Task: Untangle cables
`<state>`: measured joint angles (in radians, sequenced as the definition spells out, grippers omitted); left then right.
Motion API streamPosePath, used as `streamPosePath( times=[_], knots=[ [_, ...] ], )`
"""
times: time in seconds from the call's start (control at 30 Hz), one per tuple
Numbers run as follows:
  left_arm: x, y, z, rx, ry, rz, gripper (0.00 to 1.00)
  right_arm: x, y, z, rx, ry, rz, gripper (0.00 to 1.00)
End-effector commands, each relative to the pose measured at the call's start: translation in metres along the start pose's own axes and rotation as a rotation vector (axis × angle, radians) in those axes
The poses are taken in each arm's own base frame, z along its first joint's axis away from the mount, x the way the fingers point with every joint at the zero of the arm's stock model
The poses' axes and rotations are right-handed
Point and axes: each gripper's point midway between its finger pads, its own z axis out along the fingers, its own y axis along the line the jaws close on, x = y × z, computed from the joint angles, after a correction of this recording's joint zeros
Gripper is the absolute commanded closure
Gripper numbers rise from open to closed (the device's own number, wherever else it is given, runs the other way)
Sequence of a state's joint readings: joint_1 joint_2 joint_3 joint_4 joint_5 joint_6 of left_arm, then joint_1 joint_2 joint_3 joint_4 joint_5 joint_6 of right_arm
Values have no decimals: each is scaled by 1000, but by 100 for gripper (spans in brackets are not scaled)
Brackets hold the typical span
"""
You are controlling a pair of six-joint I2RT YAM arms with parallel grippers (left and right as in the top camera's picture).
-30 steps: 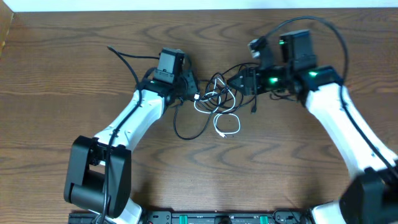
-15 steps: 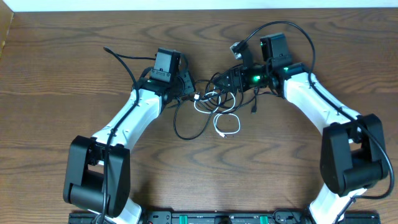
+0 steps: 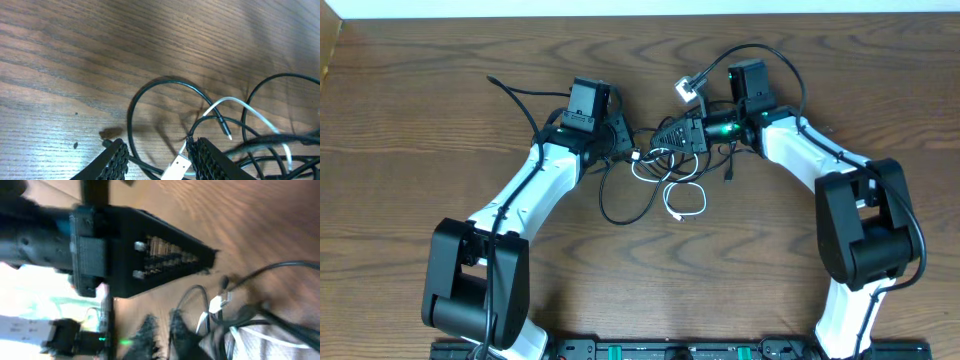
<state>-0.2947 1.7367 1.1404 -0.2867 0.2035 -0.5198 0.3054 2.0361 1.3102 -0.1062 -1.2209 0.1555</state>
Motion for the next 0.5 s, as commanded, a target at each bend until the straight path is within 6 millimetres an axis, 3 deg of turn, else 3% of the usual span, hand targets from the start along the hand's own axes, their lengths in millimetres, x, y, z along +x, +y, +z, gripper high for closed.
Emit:
streamPosePath(
  times=[0.0,0.27,0.47],
  knots=[
    [2,6,3,-15,7,7,56,-5,27,-7,-163,8,46,99],
    [7,-3,3,35,38,7,56,-39,65,-34,-237,-32,31,99],
    [18,-70,-14,417,123,122,56,-50,81,-51,-242,-53,-2,99]
  ],
)
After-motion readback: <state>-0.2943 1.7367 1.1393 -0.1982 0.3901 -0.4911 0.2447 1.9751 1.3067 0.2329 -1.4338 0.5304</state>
